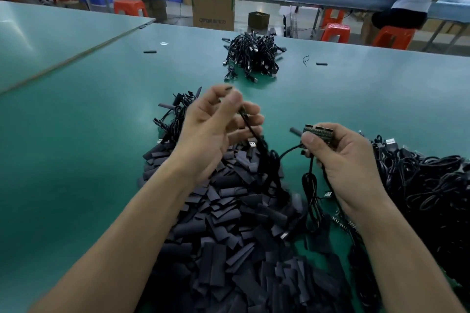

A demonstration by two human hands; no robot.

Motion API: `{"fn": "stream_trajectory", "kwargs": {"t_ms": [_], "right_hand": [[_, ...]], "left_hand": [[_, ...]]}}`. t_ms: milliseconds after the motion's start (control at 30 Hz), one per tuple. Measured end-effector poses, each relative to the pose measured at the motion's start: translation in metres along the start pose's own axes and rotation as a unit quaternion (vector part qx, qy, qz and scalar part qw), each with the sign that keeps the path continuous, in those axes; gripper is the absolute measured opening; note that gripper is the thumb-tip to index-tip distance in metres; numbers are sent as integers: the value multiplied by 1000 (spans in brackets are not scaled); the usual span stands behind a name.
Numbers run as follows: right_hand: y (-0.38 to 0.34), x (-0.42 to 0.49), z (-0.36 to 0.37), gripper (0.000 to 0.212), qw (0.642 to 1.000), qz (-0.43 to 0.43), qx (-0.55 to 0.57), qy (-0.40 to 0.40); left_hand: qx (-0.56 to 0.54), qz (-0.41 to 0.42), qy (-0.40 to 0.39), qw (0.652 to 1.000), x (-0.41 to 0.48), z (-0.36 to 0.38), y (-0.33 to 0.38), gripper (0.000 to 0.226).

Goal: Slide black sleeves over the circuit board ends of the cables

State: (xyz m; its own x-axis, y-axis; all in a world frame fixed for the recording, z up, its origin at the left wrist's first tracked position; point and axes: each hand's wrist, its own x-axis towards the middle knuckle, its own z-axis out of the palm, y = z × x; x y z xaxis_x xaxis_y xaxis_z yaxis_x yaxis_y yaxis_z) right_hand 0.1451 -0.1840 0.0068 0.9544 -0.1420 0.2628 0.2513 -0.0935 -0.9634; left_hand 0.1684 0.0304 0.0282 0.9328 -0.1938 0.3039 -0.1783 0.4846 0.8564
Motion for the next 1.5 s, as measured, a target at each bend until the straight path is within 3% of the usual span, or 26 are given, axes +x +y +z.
{"fn": "stream_trajectory", "kwargs": {"t_ms": [100,167,233,433,567,633,700,833,933,1067,1267,1367,1500], "right_hand": [[3,3,-3,17,989,-23,-111,98],[2,1,-1,23,970,-53,-196,138],[0,-4,4,25,953,-77,-265,126],[-9,-9,16,15,927,-31,-370,-60],[-22,-12,23,9,868,20,-459,-189],[-31,-14,28,36,818,52,-511,-258],[-35,-14,33,53,801,76,-519,-290],[-25,-8,40,23,852,29,-487,-188],[-8,3,42,34,864,9,-488,-123],[16,22,39,45,835,107,-510,-177],[18,41,40,51,818,131,-501,-252],[19,42,35,43,844,147,-448,-256],[25,38,30,21,891,128,-391,-194]], "left_hand": [[21,94,96,991,4,1,11,15],[102,149,150,972,6,1,19,13],[219,178,164,945,6,2,23,11],[452,108,154,872,7,-4,15,20],[451,49,144,880,8,-13,20,38],[437,41,137,888,6,-11,23,40],[423,53,139,894,6,-9,24,38],[411,65,145,898,7,-9,22,17],[419,72,146,893,5,-7,17,25],[394,75,156,903,3,-5,19,30],[395,48,129,908,2,-4,19,22],[390,49,130,910,2,-4,20,21],[385,46,128,913,3,-5,20,21]]}}
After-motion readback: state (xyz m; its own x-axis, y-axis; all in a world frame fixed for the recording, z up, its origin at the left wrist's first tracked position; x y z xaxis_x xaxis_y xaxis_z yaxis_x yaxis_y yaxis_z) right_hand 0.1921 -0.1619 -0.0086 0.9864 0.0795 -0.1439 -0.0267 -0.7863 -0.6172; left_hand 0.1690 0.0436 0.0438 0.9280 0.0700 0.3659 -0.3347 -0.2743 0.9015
